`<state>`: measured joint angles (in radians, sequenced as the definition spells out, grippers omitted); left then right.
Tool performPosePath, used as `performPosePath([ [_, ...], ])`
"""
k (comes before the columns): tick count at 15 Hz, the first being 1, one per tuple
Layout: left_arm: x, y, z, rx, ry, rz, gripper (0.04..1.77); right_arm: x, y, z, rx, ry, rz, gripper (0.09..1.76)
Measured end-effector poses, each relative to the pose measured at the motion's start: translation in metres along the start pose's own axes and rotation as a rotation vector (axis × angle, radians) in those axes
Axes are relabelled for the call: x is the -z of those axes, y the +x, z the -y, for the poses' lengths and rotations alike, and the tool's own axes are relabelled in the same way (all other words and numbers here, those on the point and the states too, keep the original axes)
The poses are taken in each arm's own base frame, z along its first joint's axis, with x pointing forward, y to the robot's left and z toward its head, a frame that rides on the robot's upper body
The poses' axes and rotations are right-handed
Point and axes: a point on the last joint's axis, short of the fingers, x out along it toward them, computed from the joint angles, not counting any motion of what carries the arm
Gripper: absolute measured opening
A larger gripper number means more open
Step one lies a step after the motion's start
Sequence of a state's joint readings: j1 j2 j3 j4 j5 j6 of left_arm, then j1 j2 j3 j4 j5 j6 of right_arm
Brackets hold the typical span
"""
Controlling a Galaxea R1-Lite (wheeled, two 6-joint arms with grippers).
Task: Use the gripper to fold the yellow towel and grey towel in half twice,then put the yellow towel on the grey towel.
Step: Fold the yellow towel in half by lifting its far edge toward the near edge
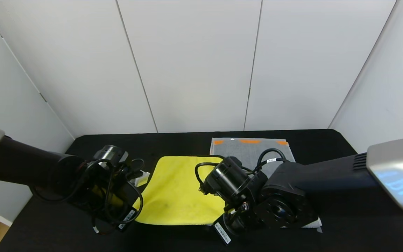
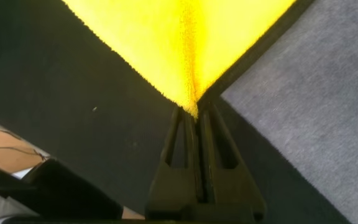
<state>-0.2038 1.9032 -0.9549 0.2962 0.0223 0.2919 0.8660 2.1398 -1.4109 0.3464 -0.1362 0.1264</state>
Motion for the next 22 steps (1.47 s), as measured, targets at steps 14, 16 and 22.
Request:
performPosePath([
  [14, -0.018, -0.038, -0.005, -0.041, -0.068, 0.169, 0.13, -0.013, -0.017, 0.011, 0.032, 0.072, 0.118, 0.14],
  [16, -0.025, -0.042, -0.007, -0.045, -0.102, 0.198, 0.13, -0.02, -0.018, 0.018, 0.041, 0.092, 0.147, 0.14],
  [22, -0.043, -0.041, -0.016, -0.055, -0.155, 0.241, 0.13, -0.042, -0.009, 0.046, 0.101, 0.161, 0.2, 0.14],
])
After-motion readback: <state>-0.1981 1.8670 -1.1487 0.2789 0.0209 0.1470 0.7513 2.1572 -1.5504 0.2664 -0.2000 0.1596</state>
